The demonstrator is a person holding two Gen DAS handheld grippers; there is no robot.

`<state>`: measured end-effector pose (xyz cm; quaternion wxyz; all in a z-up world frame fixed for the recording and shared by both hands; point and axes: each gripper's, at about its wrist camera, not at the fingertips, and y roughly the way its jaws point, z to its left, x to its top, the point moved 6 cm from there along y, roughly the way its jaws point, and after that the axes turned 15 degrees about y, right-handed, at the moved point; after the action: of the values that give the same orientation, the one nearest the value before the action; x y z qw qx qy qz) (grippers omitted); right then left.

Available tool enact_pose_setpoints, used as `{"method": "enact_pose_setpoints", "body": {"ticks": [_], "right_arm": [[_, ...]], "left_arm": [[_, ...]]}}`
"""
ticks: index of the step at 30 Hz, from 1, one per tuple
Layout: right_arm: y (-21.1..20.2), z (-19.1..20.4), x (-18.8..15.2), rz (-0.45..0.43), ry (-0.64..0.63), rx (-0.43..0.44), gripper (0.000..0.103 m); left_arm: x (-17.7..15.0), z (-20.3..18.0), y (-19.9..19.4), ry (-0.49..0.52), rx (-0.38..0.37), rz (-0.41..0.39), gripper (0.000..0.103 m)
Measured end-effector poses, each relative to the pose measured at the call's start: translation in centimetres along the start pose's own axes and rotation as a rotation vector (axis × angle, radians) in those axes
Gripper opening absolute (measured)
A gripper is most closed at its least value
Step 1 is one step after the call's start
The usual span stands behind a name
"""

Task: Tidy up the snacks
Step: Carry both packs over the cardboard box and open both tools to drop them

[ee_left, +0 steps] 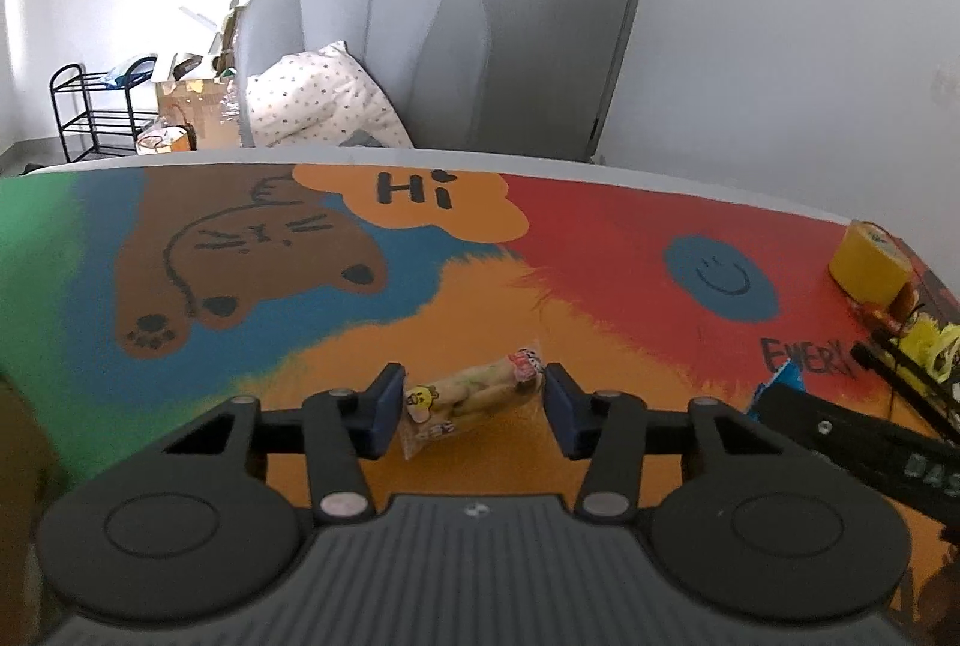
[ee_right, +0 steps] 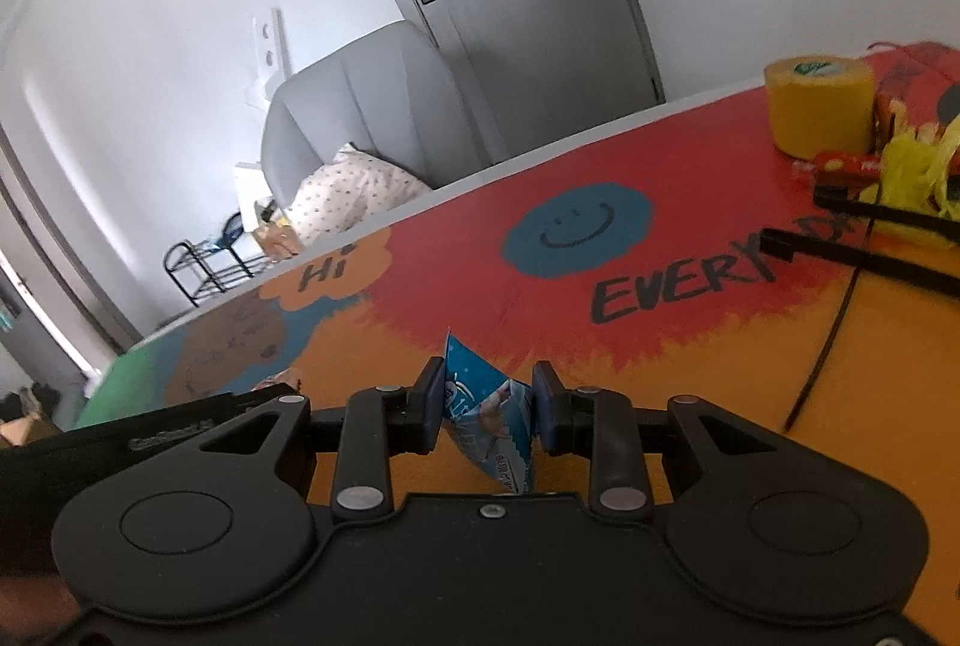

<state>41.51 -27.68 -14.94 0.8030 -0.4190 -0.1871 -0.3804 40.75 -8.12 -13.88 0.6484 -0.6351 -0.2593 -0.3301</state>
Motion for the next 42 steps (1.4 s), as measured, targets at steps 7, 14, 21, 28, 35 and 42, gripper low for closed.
{"method": "enact_pose_setpoints", "body": {"ticks": [7, 14, 21, 28, 35, 42], "right_arm": [[-1.1, 1.3, -0.6, -0.015, -0.027, -0.017, 0.028], [-2.4, 2.4, -1.8, -0.001, -0.031, 0.0, 0.028], [-4.0, 3.8, -2.7, -0.009, -0.036, 0.013, 0.028], [-5.5, 6.5, -3.2, -0.025, -0.069, 0.047, 0.028], [-6.4, 9.8, -3.5, -0.032, -0.116, 0.091, 0.028], [-6.2, 12.9, -5.0, -0.005, -0.155, 0.134, 0.028]], "left_arm": [[0.3, 1.3, -3.6, -0.014, 0.018, -0.025, 0.049], [0.3, 2.6, -6.3, -0.029, 0.03, -0.051, 0.049], [0.2, 3.5, -9.1, -0.033, 0.029, -0.085, 0.049], [-0.2, 5.0, -11.4, -0.049, 0.047, -0.106, 0.049], [-0.6, 7.3, -13.9, -0.079, 0.069, -0.129, 0.049], [-1.0, 10.0, -16.3, -0.106, 0.098, -0.147, 0.049]]}}
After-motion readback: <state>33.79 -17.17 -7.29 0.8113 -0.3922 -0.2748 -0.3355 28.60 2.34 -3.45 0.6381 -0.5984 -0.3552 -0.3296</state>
